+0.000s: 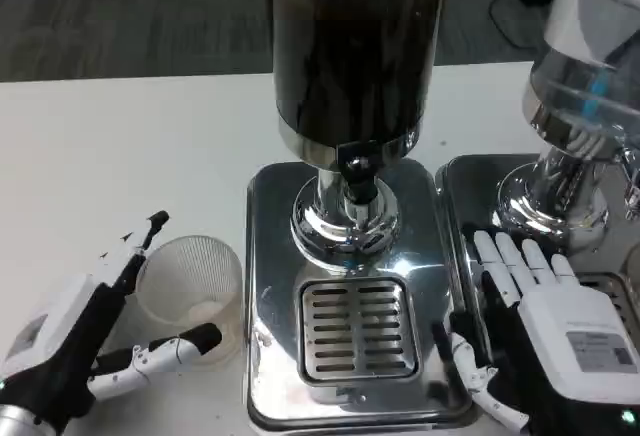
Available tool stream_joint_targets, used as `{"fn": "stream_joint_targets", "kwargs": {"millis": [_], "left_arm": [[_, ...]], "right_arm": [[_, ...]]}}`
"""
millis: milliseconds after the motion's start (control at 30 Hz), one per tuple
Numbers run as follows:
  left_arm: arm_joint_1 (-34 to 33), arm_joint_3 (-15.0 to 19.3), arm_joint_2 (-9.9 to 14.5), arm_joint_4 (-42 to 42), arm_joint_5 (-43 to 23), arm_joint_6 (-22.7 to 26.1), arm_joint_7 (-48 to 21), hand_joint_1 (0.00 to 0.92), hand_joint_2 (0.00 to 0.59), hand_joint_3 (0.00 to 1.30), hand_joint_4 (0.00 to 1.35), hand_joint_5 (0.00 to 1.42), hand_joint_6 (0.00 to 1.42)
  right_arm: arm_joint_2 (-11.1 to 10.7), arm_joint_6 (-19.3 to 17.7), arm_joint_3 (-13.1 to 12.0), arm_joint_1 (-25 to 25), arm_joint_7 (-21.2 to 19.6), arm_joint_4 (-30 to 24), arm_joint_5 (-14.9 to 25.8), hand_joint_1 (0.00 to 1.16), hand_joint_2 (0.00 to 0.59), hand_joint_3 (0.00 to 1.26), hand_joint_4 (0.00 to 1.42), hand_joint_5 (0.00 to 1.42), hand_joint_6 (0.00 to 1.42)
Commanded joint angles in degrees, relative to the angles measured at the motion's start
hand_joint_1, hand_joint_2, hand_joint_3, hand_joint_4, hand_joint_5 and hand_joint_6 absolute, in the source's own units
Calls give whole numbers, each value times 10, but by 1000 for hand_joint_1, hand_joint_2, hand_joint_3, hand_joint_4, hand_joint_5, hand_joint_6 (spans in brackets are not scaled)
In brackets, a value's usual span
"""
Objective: Grasp the cup under the faucet to collect the drink, then remove the cup.
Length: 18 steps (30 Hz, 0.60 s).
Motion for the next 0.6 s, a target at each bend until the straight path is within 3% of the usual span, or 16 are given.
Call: {"fn": "stream_joint_targets", "kwargs": {"millis": [33,200,600], "left_arm": [[5,-6,-2,0,22,-11,31,202,35,0,0,0,0],[5,-1,-8,14,22,-22,61,282,60,0,0,0,0],[1,-9,-22,61,19,-50,85,282,62,0,0,0,0]], "right_arm": [[-2,8,0,10,0,-10,0,312,557,4,0,0,0],[2,14,1,11,1,-13,0,313,557,9,0,0,0],[0,18,2,5,6,-13,-1,309,549,19,0,0,0]]}}
